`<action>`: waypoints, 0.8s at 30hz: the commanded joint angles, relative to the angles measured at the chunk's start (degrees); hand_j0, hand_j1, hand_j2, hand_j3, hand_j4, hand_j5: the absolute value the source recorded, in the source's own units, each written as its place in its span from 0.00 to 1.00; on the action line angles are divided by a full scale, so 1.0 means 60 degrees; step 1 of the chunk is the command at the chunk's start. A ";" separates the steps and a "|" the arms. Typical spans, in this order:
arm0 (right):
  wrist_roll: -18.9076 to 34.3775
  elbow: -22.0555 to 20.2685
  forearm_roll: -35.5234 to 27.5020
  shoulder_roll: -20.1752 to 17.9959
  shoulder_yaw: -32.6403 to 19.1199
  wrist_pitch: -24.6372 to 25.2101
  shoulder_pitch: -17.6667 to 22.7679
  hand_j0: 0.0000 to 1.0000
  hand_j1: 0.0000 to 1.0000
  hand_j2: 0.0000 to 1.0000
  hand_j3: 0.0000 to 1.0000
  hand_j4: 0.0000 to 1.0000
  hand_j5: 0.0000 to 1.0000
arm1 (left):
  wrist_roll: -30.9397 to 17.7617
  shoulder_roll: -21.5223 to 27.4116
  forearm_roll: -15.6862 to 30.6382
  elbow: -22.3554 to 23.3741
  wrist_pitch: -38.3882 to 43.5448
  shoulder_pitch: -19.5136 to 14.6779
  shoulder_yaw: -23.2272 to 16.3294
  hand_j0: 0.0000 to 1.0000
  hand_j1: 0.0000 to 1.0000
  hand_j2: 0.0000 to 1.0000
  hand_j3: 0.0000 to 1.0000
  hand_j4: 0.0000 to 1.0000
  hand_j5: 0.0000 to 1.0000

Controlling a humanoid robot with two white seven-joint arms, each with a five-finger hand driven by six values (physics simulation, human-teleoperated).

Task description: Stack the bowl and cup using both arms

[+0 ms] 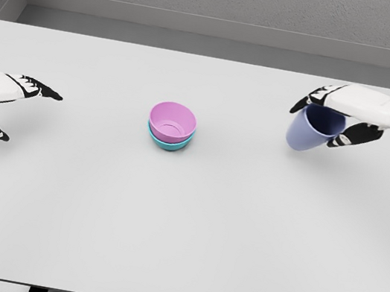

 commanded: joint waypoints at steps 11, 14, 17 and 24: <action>-0.0005 -0.0512 -0.0048 0.0350 0.0008 0.0044 -0.0205 0.75 0.75 0.75 0.75 0.75 0.75 | 0.0004 0.0012 0.0074 0.0029 0.0025 0.0000 0.0016 1.00 1.00 1.00 1.00 1.00 1.00; -0.0005 -0.0512 -0.0048 0.0525 0.0052 0.0044 -0.0322 0.75 0.75 0.75 0.75 0.75 0.75 | 0.0004 0.0012 0.0074 0.0029 0.0025 0.0000 0.0016 1.00 1.00 1.00 1.00 1.00 1.00; -0.0005 -0.0629 -0.0048 0.0555 0.0067 0.0059 -0.0337 0.75 0.75 0.75 0.75 0.75 0.75 | 0.0004 0.0012 0.0074 0.0029 0.0025 0.0000 0.0016 1.00 1.00 1.00 1.00 1.00 1.00; -0.0005 -0.0761 -0.0048 0.0774 0.0067 0.0073 -0.0527 0.75 0.75 0.75 0.75 0.75 0.75 | 0.0004 0.0012 0.0074 0.0029 0.0025 0.0000 0.0016 1.00 1.00 1.00 1.00 1.00 1.00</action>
